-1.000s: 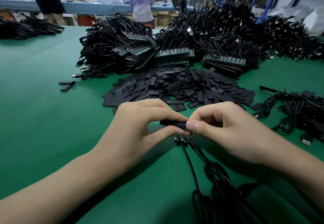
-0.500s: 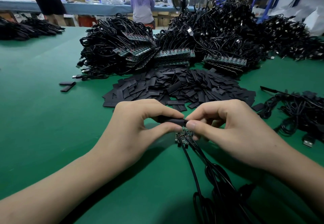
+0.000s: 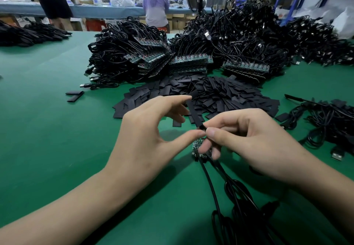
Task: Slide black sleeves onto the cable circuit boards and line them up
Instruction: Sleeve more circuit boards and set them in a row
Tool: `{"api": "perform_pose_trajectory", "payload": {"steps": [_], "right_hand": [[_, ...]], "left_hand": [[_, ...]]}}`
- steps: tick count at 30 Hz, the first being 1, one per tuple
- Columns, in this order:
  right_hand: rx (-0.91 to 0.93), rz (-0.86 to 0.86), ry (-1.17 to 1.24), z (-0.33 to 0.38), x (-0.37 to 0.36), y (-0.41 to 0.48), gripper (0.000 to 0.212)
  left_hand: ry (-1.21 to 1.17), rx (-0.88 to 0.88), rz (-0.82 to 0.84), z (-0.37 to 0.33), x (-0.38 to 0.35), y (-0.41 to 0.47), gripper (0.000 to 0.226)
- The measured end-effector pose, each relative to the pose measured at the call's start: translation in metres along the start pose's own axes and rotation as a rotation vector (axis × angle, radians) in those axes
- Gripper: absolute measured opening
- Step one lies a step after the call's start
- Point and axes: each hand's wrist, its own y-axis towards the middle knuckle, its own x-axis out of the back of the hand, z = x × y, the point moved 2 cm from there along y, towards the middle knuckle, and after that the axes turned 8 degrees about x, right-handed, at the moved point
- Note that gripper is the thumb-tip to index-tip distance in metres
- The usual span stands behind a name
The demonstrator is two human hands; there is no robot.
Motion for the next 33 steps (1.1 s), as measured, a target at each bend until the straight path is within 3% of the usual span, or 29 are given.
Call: {"api": "perform_pose_trajectory", "payload": {"steps": [7, 11, 16, 20, 25, 28, 33], "right_hand": [[0.007, 0.038, -0.067, 0.004, 0.000, 0.000, 0.018], [0.090, 0.015, -0.293, 0.009, 0.001, -0.002, 0.015], [0.055, -0.003, -0.291, 0.006, 0.003, 0.000, 0.017], [0.037, -0.119, -0.209, 0.007, 0.024, 0.002, 0.018], [-0.015, -0.385, -0.121, 0.007, 0.101, 0.007, 0.019], [-0.111, -0.441, -0.344, 0.001, 0.151, 0.009, 0.021], [-0.427, -0.415, -0.980, -0.029, 0.190, 0.019, 0.022]], "left_hand": [[0.138, -0.076, 0.019, 0.005, 0.004, 0.003, 0.047], [0.162, -0.049, -0.004, 0.009, 0.003, 0.006, 0.044], [0.141, 0.018, 0.015, 0.013, -0.001, 0.007, 0.049], [0.170, 0.069, 0.221, 0.017, -0.008, 0.005, 0.074], [0.337, -0.013, 0.420, 0.018, -0.016, -0.002, 0.070], [0.362, -0.020, 0.487, 0.020, -0.019, -0.005, 0.067], [0.154, 0.067, 0.474, 0.018, -0.017, -0.003, 0.041]]}}
